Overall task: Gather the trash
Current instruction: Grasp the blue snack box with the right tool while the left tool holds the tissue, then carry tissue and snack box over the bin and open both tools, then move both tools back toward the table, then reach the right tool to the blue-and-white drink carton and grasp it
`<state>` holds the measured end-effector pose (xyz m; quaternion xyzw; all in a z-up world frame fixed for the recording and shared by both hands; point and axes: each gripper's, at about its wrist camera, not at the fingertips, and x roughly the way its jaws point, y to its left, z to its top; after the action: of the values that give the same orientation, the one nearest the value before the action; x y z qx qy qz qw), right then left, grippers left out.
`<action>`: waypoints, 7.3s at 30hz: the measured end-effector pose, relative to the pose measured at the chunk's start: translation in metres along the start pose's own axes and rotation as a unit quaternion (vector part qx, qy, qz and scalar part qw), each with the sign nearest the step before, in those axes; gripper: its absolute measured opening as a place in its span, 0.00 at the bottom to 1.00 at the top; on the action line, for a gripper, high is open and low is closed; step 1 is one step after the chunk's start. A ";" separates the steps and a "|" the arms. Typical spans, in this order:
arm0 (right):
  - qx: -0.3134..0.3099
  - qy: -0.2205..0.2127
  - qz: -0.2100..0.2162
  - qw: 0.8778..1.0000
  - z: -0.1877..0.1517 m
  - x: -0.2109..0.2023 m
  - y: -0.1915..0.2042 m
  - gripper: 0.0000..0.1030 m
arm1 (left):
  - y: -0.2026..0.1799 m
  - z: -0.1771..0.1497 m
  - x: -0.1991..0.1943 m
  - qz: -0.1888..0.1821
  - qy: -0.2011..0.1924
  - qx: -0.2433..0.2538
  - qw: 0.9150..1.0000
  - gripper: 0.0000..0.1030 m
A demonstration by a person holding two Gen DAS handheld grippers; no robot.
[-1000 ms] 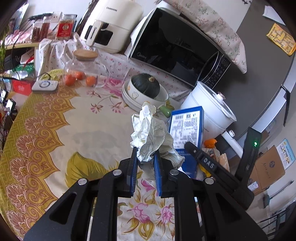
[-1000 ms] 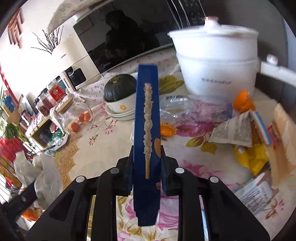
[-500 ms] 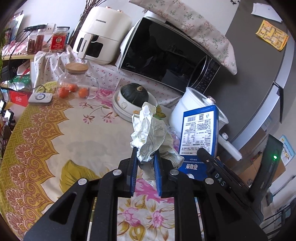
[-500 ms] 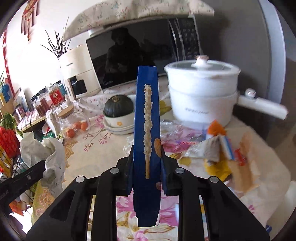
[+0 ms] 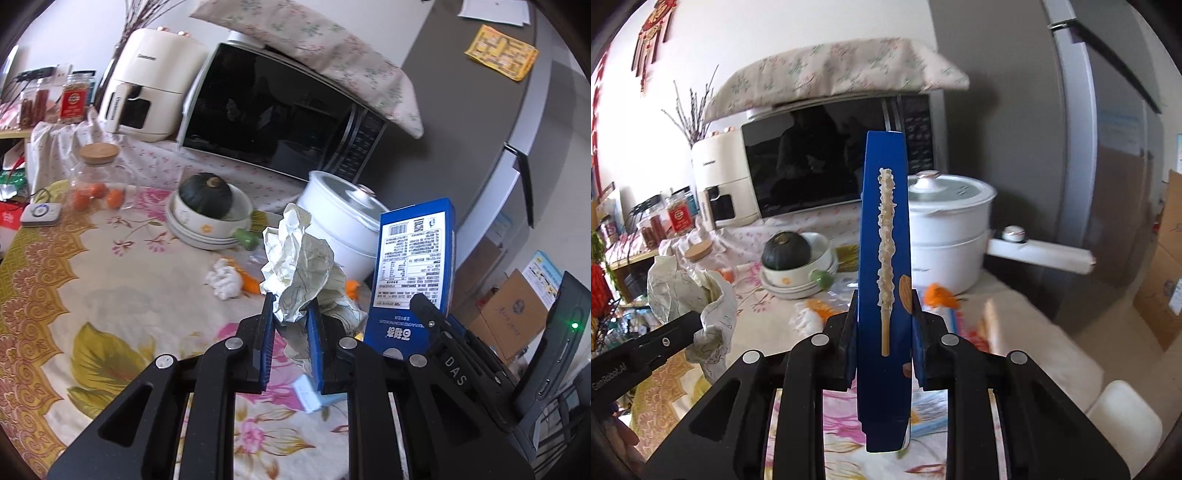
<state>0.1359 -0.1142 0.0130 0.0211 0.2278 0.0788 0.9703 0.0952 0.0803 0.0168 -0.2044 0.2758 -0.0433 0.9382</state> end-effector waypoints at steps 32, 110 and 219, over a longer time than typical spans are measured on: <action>0.049 -0.015 -0.165 0.985 -0.025 -0.102 -0.167 0.21 | -0.155 -0.072 0.034 -0.148 0.065 0.082 0.983 0.16; 0.028 0.051 -0.365 0.929 -0.084 -0.111 -0.245 0.93 | -0.247 -0.156 0.097 -0.116 0.153 0.154 0.969 0.58; 0.185 0.236 0.032 0.953 -0.089 0.101 -0.022 0.26 | 0.088 0.020 0.157 0.111 0.140 -0.024 0.984 0.62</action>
<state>0.1886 -0.1187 -0.1121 0.1889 0.4598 0.0694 0.8649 0.2358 0.1378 -0.0823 -0.1868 0.4260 0.0400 0.8843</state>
